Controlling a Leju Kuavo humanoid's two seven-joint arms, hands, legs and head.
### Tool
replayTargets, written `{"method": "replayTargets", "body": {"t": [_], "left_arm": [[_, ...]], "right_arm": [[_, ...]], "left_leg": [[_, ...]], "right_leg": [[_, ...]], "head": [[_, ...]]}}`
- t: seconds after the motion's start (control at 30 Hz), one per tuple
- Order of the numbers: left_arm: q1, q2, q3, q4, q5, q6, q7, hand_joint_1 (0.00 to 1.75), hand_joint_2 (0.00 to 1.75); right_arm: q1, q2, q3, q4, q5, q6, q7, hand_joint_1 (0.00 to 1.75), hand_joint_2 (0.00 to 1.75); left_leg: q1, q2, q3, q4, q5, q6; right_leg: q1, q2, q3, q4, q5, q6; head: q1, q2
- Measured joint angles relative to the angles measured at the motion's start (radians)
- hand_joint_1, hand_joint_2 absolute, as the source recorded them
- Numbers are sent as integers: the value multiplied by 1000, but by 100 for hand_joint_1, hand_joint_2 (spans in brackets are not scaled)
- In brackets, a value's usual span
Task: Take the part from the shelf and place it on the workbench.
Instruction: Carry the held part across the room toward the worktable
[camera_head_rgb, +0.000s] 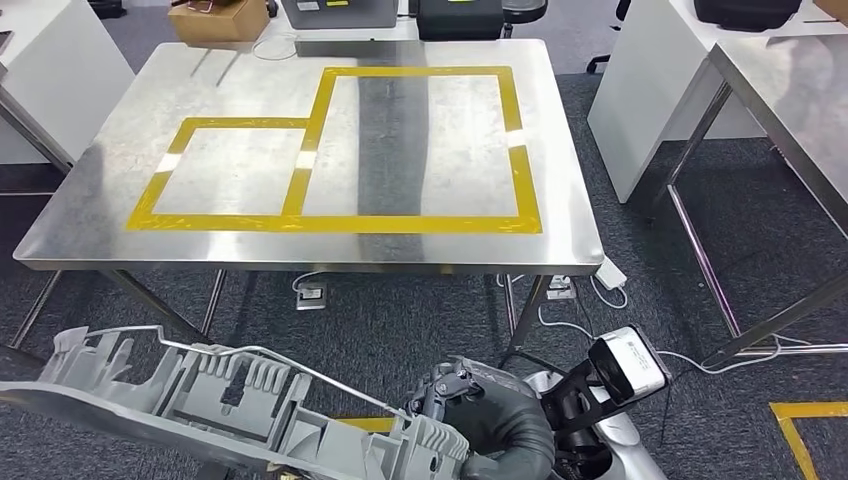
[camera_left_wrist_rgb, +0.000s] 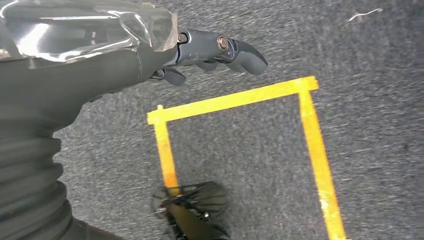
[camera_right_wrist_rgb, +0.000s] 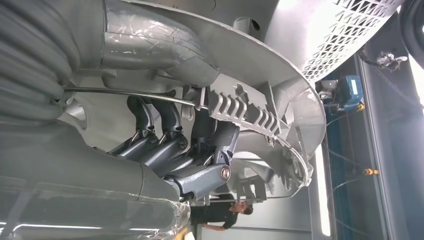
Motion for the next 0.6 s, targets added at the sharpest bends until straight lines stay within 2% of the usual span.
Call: {"method": "replayTargets", "body": {"t": [0.03, 0.07, 0.1, 0.17, 0.23, 0.27, 0.3, 0.33, 0.4, 0.43, 0.47, 0.5, 0.53, 0.57, 0.6], "left_arm": [[1, 1, 1, 0, 0, 0, 0, 0, 175], [2, 1, 3, 1, 0, 0, 0, 0, 175], [3, 2, 3, 1, 0, 0, 0, 0, 175], [3, 5, 6, 2, 0, 1, 1, 0, 175], [4, 6, 10, 1, 0, 1, 1, 0, 175], [5, 5, 11, 1, 0, 1, 1, 0, 175], [6, 5, 12, 0, 0, 1, 1, 0, 175], [7, 4, 12, 0, 0, 1, 1, 0, 175], [9, 2, 13, 0, 0, 1, 1, 0, 175], [11, 2, 13, 0, 0, 1, 1, 0, 175], [13, 1, 14, 1, 0, 1, 1, 0, 175], [14, 0, 14, 1, 0, 1, 1, 0, 175], [15, -1, 14, 1, 0, 1, 1, 0, 175], [15, -2, 14, 1, -1, 1, 1, 0, 175], [17, -3, 14, 1, -2, 1, 1, 0, 175]], "right_arm": [[0, 3, 0, 0, 0, 1, 0, 175, 175], [0, 6, 0, 0, 0, 1, 0, 175, 175], [0, 8, -1, 0, 0, 1, 0, 175, 175], [0, 12, -2, -1, 0, 1, 0, 175, 175], [0, 13, -3, -3, 1, 2, 0, 175, 175], [-1, 13, -4, -4, 1, 2, 0, 175, 175], [-2, 13, -5, -4, 1, 2, 0, 175, 175], [-2, 12, -6, -4, 1, 2, 0, 175, 175], [0, 10, -8, -4, 1, 2, 0, 175, 175], [1, 10, -8, -4, 1, 2, 0, 175, 175], [1, 9, -8, -4, 1, 2, 0, 175, 175], [1, 9, -9, -3, 1, 2, 0, 175, 175], [1, 8, -9, -3, 1, 2, 0, 175, 175], [2, 8, -9, -3, 1, 2, 0, 175, 175], [3, 8, -9, -3, 1, 2, 1, 175, 175]], "left_leg": [[-2, 2, 19, -70, 57, 7], [-6, 4, 39, -128, 97, 15], [-12, 6, 56, -171, 116, 25], [-22, 9, 75, -206, 98, 44], [-21, 7, 98, -235, 79, 58], [-18, 5, 113, -245, 74, 63], [-15, 1, 128, -254, 70, 68], [-14, -1, 141, -259, 63, 71], [-13, -5, 161, -261, 44, 74], [-13, -7, 173, -261, 33, 72], [-13, -9, 188, -261, 22, 70], [-12, -12, 204, -261, 9, 68], [-12, -14, 221, -261, -4, 64], [-12, -16, 235, -261, -17, 59], [-12, -18, 248, -260, -30, 54]], "right_leg": [[-1, 0, 16, -2, -14, 3], [2, 1, 28, -3, -26, 7], [3, 1, 36, -6, -35, 12], [5, 1, 43, -11, -40, 27], [4, -1, 48, -3, -38, 40], [4, -3, 40, 23, -37, 44], [3, -4, 16, 68, -44, 43], [2, -4, -22, 130, -58, 40], [1, -4, -111, 247, -103, 34], [0, -4, -144, 275, -122, 35], [-1, -4, -163, 271, -126, 42], [-2, -4, -168, 237, -110, 52], [-3, -5, -164, 179, -70, 65], [-4, -6, -157, 114, -11, 79], [-3, -8, -150, 62, 37, 81]], "head": [[0, 0], [2, 0], [2, 0], [1, 0], [0, 0], [1, 0], [3, 0], [4, 0], [5, 0], [5, 0], [5, 0], [5, 0], [5, 0], [6, 0], [5, 0]]}}
